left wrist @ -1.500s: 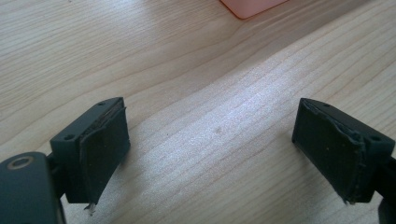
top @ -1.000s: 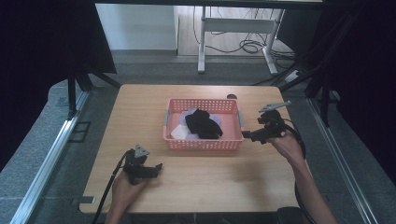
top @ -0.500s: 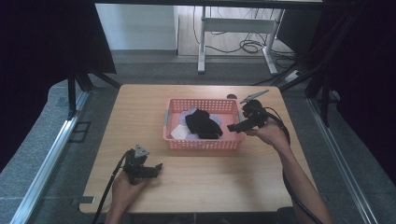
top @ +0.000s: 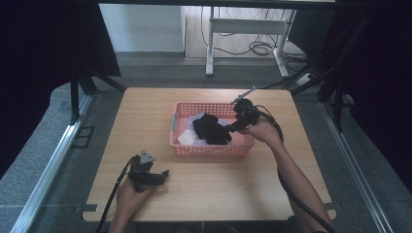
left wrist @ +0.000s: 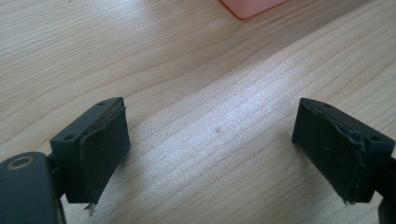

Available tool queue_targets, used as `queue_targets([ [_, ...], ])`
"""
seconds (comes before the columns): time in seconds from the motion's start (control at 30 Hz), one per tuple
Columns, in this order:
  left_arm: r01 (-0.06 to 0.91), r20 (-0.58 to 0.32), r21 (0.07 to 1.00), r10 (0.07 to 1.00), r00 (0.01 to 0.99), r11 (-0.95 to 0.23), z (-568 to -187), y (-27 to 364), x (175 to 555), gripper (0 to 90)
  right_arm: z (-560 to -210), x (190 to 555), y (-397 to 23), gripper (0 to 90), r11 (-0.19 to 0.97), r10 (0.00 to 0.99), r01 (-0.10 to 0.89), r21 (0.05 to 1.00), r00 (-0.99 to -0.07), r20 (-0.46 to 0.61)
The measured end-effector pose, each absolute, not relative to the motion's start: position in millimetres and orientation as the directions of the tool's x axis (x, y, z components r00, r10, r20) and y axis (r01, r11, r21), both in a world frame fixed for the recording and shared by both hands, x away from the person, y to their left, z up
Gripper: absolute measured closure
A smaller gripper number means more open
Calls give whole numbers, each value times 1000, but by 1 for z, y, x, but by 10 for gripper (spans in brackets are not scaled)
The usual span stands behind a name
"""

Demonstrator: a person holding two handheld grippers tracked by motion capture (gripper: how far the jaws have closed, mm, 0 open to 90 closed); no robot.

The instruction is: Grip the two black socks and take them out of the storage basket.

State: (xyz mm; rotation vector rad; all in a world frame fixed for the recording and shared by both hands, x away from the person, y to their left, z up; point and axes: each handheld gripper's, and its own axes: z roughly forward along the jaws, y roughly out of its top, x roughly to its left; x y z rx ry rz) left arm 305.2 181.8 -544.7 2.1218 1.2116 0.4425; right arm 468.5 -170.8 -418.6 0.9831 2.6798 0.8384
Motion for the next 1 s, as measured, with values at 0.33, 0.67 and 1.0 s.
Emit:
queue_targets([
  [0.33, 637, -25, 678, 855, 518, -366, -545, 182, 305, 106, -441, 488, -135, 386, 668, 599, 551, 500, -797, 76],
  [0.67, 638, -23, 677, 855, 518, -368, -545, 182, 305, 106, -476, 508, -105, 401, 711, 586, 558, 428, -806, 78],
  [1.0, 638, -25, 677, 855, 517, -367, -545, 182, 305, 106, -495, 516, -102, 664, 730, 596, 572, 375, -801, 61],
])
